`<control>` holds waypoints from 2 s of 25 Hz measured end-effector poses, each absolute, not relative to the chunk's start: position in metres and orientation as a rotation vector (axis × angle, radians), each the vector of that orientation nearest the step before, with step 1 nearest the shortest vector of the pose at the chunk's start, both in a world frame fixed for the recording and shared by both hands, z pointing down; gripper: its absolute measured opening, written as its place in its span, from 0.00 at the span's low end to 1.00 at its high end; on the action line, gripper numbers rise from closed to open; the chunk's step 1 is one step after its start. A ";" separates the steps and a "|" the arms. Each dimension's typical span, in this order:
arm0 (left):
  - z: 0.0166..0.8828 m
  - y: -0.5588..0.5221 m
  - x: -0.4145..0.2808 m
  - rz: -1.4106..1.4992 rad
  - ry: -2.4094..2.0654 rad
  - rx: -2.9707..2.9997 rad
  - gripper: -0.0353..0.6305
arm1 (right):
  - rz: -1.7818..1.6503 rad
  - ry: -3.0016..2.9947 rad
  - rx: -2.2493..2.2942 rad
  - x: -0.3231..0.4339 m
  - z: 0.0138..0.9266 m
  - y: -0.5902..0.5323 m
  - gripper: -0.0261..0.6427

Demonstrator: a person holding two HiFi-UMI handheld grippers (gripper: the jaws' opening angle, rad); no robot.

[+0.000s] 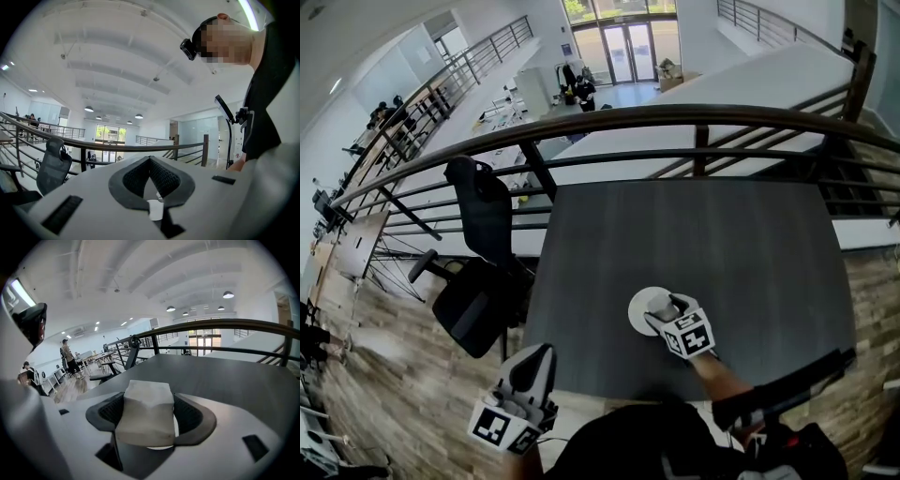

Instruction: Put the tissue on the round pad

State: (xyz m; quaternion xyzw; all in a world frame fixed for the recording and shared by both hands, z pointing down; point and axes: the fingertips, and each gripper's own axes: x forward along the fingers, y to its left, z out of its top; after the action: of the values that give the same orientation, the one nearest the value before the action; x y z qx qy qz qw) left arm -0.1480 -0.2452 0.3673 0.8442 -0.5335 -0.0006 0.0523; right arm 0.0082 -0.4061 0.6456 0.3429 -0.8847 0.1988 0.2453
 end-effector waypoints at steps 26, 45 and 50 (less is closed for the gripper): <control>0.368 -0.235 -0.149 0.124 -1.768 2.430 0.06 | 0.650 -2.283 0.802 -0.007 0.728 -0.416 0.52; 0.370 -0.222 -0.148 0.147 -1.820 2.373 0.06 | 0.561 -2.148 0.702 -0.010 0.763 -0.408 0.52; 0.373 -0.219 -0.147 0.144 -1.819 2.368 0.06 | 0.530 -2.128 0.685 -0.010 0.766 -0.408 0.52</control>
State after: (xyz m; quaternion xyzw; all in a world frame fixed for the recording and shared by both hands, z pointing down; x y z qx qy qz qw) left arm -0.1474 -0.2190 0.3734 0.7898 -0.6068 0.0479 0.0757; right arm -0.0097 -0.4081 0.7655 0.2721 -0.8450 0.2104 0.4095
